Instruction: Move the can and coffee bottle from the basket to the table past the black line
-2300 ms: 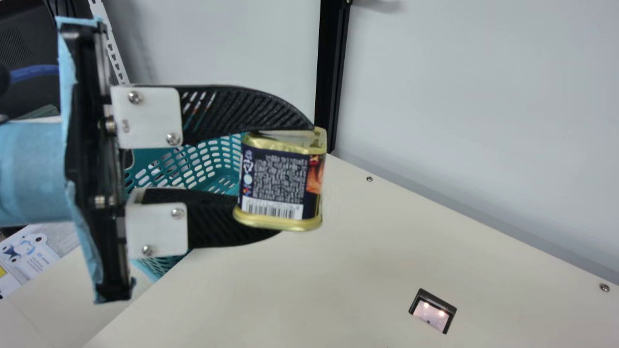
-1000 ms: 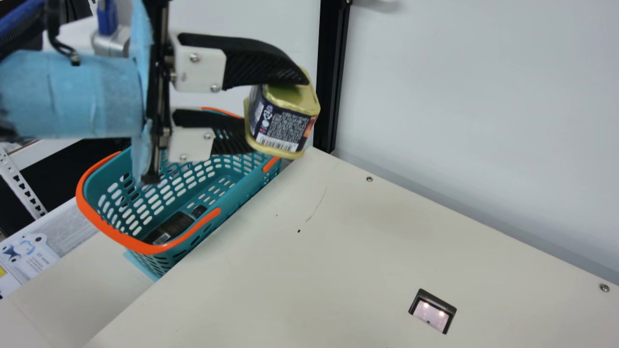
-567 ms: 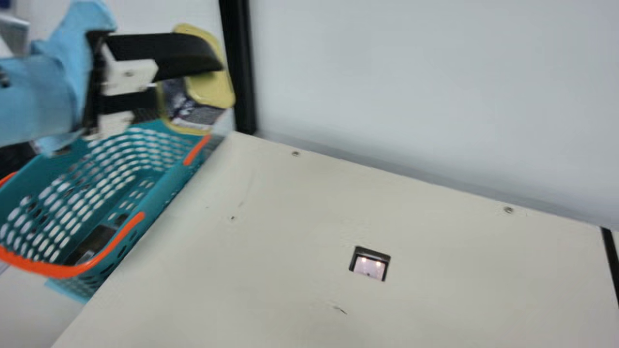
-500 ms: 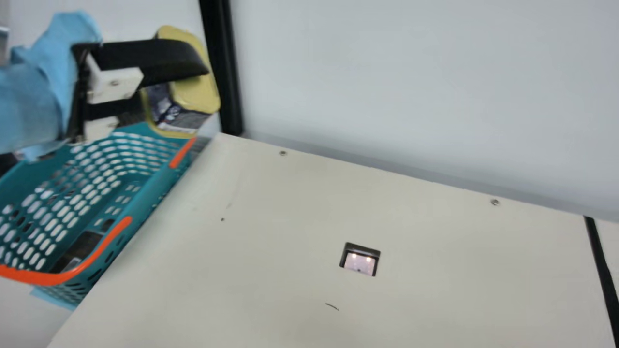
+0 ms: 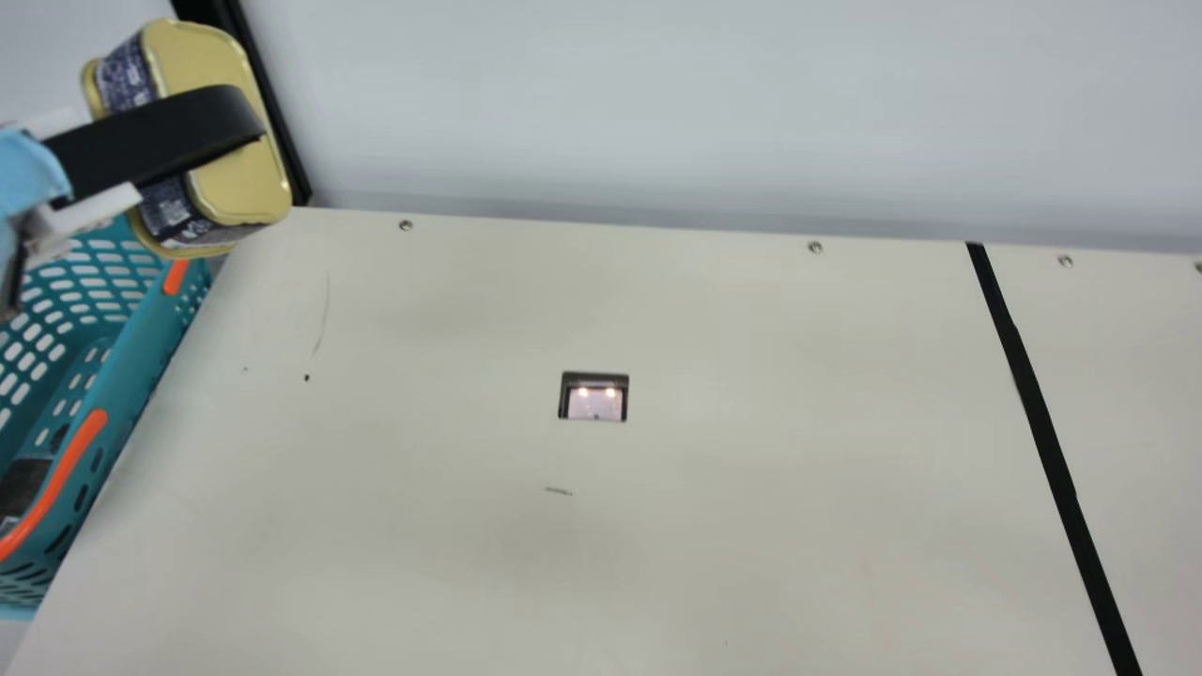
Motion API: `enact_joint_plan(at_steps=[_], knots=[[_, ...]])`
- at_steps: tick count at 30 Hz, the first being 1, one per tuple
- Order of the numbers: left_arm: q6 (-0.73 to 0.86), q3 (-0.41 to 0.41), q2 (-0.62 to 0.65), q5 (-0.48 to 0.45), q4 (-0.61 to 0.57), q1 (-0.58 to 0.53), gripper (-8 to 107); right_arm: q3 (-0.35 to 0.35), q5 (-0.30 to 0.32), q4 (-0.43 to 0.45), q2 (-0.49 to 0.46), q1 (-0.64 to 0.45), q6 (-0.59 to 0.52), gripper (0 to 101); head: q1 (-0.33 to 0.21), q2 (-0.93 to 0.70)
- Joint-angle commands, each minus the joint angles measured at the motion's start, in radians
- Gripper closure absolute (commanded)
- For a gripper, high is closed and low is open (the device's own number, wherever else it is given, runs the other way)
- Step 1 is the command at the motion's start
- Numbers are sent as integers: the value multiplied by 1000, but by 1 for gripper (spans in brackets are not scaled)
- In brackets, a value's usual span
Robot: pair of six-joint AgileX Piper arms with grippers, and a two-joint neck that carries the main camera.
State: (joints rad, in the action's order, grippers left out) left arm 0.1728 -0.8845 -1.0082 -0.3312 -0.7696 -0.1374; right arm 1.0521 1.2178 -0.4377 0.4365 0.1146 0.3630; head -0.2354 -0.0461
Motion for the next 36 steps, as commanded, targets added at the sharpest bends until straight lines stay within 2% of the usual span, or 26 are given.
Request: enact_joint_plan(at_steps=[1,2,5,16,19,27,36], knots=[[74,23,12,36,-12,-26,89,0,0,0,0,0,0,0,-1,7],[28,10,8,15,-7,-14,89,0,0,0,0,0,0,0,-1,7],[71,22,12,34,-14,-26,89,0,0,0,0,0,0,0,-1,7],[73,22,12,35,-14,-26,89,0,0,0,0,0,0,0,-1,7],[66,25,12,48,18,-36,89,0,0,0,0,0,0,0,-1,7],[82,104,-2,163,146,-134,89,0,0,0,0,0,0,0,-1,7],[54,186,-88,320,264,-275,89,0,0,0,0,0,0,0,-1,7]])
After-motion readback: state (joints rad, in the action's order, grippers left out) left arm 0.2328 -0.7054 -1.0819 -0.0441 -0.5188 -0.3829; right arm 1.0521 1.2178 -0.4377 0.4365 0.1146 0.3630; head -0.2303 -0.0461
